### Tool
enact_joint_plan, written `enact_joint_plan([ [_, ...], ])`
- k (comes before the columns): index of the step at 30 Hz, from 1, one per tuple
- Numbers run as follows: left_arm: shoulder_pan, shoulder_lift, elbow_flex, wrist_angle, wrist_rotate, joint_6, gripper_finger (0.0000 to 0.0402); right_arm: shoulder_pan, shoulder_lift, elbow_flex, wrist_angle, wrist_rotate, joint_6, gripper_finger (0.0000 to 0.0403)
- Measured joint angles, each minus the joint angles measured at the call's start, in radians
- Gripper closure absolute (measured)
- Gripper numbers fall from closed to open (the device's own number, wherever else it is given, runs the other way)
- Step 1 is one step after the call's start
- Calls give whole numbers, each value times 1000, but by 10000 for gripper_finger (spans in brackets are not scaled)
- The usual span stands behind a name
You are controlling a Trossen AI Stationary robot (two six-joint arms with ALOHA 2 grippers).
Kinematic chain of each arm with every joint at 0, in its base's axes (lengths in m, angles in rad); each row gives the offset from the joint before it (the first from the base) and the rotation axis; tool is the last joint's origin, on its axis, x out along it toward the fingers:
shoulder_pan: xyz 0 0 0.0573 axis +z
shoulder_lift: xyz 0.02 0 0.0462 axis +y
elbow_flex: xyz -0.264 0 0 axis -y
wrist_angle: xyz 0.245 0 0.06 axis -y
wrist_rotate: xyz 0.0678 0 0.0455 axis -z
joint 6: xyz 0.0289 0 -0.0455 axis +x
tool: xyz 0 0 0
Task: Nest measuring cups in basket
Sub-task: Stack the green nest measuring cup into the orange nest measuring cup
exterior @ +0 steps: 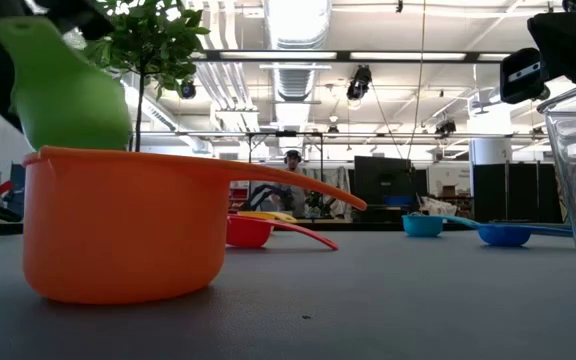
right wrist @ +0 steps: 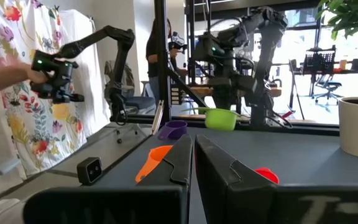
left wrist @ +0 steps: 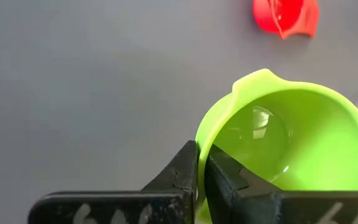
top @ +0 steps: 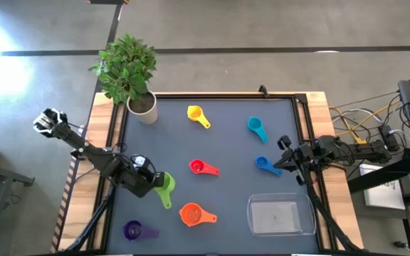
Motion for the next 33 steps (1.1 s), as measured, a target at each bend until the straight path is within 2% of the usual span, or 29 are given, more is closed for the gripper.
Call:
enact_joint_plan([
  [7,0,174,200,-95,65,24,401,0,0,0,0,0,0,394],
  [21,9,498,555,-97,67,111,401,0,0,0,0,0,0,394],
  [33,10,739,844,-143,88,115,402,0,0,0,0,0,0,394],
])
